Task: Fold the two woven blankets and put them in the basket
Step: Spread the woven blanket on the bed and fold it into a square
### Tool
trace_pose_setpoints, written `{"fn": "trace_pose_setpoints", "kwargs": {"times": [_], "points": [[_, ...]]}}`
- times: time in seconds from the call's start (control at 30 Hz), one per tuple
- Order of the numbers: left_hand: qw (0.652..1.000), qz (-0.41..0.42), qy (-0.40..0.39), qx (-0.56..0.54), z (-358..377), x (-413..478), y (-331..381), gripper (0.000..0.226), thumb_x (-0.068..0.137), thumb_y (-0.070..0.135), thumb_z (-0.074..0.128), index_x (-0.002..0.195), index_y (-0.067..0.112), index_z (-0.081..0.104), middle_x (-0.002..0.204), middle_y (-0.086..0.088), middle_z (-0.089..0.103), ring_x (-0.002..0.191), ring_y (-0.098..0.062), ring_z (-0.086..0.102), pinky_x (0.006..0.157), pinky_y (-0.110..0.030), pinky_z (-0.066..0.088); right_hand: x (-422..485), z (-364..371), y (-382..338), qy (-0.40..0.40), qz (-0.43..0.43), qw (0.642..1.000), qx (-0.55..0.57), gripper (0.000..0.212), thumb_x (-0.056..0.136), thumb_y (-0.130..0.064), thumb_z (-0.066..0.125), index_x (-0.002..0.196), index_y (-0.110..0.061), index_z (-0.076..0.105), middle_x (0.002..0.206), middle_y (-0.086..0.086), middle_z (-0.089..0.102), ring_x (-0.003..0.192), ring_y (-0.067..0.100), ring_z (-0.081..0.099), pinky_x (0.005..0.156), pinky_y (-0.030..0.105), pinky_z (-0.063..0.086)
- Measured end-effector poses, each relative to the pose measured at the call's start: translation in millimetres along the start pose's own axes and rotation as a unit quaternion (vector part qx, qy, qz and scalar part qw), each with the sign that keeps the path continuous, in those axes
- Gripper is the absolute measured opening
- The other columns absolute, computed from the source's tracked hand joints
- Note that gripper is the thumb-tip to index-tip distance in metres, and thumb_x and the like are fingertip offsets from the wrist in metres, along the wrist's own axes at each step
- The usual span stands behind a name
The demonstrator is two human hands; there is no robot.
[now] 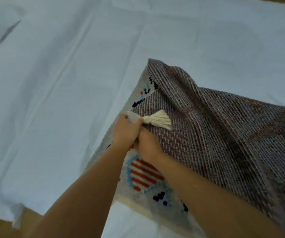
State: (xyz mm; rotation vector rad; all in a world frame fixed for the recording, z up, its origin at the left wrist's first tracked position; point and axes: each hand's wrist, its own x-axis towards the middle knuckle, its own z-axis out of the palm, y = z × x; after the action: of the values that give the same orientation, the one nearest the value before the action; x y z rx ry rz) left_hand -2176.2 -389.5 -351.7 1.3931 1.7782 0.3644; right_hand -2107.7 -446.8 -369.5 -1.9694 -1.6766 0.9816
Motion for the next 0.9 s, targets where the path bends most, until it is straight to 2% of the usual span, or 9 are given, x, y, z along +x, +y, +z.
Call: {"fn": "trace_pose_setpoints", "kwargs": {"times": [0.07, 0.17, 0.27, 0.37, 0.47, 0.53, 0.63, 0.8, 0.9], "points": [[1.0, -0.006, 0.016, 0.02, -24.3, 1.9, -23.7, 0.048, 0.087, 0.038, 0.056, 0.126, 0.011, 0.046, 0.124, -0.011, 0.056, 0.09, -0.016, 0.049, 0.066, -0.023, 0.034, -12.6, 18.9, -16.8, -0.001, -0.04, 0.999, -0.011, 0.031, 0.092, -0.01, 0.045, 0.121, -0.011, 0.055, 0.115, 0.014, 0.059, 0.1, 0.033, 0.059, 0.083, 0.044, 0.049], [0.999, -0.005, -0.003, 0.048, -56.9, 4.0, -61.6, 0.04, 0.09, 0.029, 0.052, 0.125, 0.011, 0.046, 0.122, -0.013, 0.057, 0.101, -0.023, 0.053, 0.074, -0.026, 0.036, -25.7, 51.5, -37.7, -0.024, -0.068, 0.996, -0.053, 0.033, 0.092, -0.006, 0.043, 0.121, -0.011, 0.056, 0.117, 0.013, 0.058, 0.101, 0.033, 0.057, 0.08, 0.04, 0.048], [0.996, 0.024, -0.029, 0.082, -84.5, -2.4, -97.4, 0.047, 0.09, 0.029, 0.05, 0.134, 0.014, 0.039, 0.12, -0.013, 0.059, 0.105, -0.027, 0.056, 0.077, -0.028, 0.04, -32.4, 85.2, -58.8, -0.054, -0.084, 0.99, -0.098, 0.034, 0.09, -0.004, 0.044, 0.121, -0.013, 0.055, 0.12, 0.01, 0.057, 0.101, 0.031, 0.057, 0.076, 0.036, 0.046], [0.981, 0.073, -0.097, 0.153, -110.4, -9.9, -131.1, 0.061, 0.085, 0.04, 0.057, 0.139, 0.021, 0.034, 0.12, -0.012, 0.053, 0.11, -0.031, 0.054, 0.085, -0.036, 0.042, -43.8, 123.3, -74.4, -0.105, -0.115, 0.977, -0.146, 0.037, 0.089, -0.012, 0.048, 0.125, -0.016, 0.052, 0.131, 0.009, 0.051, 0.108, 0.027, 0.056, 0.085, 0.037, 0.049], [0.941, 0.104, -0.19, 0.26, -127.9, -15.9, -161.5, 0.029, 0.085, 0.038, 0.053, 0.103, 0.016, 0.059, 0.094, -0.007, 0.051, 0.093, -0.029, 0.059, 0.07, -0.029, 0.043, -64.0, 155.9, -76.8, -0.15, -0.105, 0.966, -0.183, 0.035, 0.091, -0.013, 0.045, 0.126, -0.013, 0.05, 0.134, 0.012, 0.046, 0.112, 0.027, 0.054, 0.088, 0.036, 0.046], [0.933, 0.105, -0.221, 0.266, -133.9, -20.4, -180.0, 0.02, 0.087, 0.028, 0.048, 0.076, 0.012, 0.053, 0.072, -0.002, 0.047, 0.077, -0.025, 0.056, 0.056, -0.026, 0.036, -75.3, 167.2, -73.3, -0.155, -0.087, 0.968, -0.179, 0.036, 0.091, -0.01, 0.043, 0.126, -0.012, 0.049, 0.129, 0.011, 0.048, 0.11, 0.027, 0.053, 0.086, 0.036, 0.046], [0.942, 0.094, -0.216, 0.24, -131.8, -26.0, -200.3, 0.025, 0.092, 0.028, 0.044, 0.08, 0.008, 0.053, 0.079, -0.007, 0.052, 0.078, -0.027, 0.056, 0.063, -0.029, 0.04, -83.1, 172.6, -69.1, -0.146, -0.071, 0.969, -0.188, 0.037, 0.091, -0.01, 0.043, 0.127, -0.013, 0.045, 0.124, 0.012, 0.048, 0.108, 0.028, 0.052, 0.086, 0.037, 0.048], [0.979, -0.033, -0.15, 0.136, -118.6, -24.2, -204.9, 0.039, 0.095, 0.03, 0.036, 0.09, 0.001, 0.062, 0.073, -0.005, 0.053, 0.071, -0.021, 0.049, 0.063, -0.027, 0.037, -91.9, 170.9, -67.3, -0.146, -0.053, 0.97, -0.187, 0.04, 0.093, -0.018, 0.044, 0.133, -0.018, 0.04, 0.123, 0.011, 0.046, 0.107, 0.028, 0.048, 0.083, 0.038, 0.045], [0.981, -0.119, -0.121, 0.09, -112.2, -27.4, -205.0, 0.046, 0.088, 0.042, 0.05, 0.06, 0.006, 0.055, 0.057, -0.001, 0.049, 0.062, -0.019, 0.051, 0.053, -0.027, 0.034, -97.2, 169.4, -66.1, -0.148, -0.043, 0.972, -0.179, 0.041, 0.094, -0.021, 0.041, 0.135, -0.018, 0.04, 0.126, 0.011, 0.045, 0.112, 0.028, 0.046, 0.086, 0.039, 0.045]]}}
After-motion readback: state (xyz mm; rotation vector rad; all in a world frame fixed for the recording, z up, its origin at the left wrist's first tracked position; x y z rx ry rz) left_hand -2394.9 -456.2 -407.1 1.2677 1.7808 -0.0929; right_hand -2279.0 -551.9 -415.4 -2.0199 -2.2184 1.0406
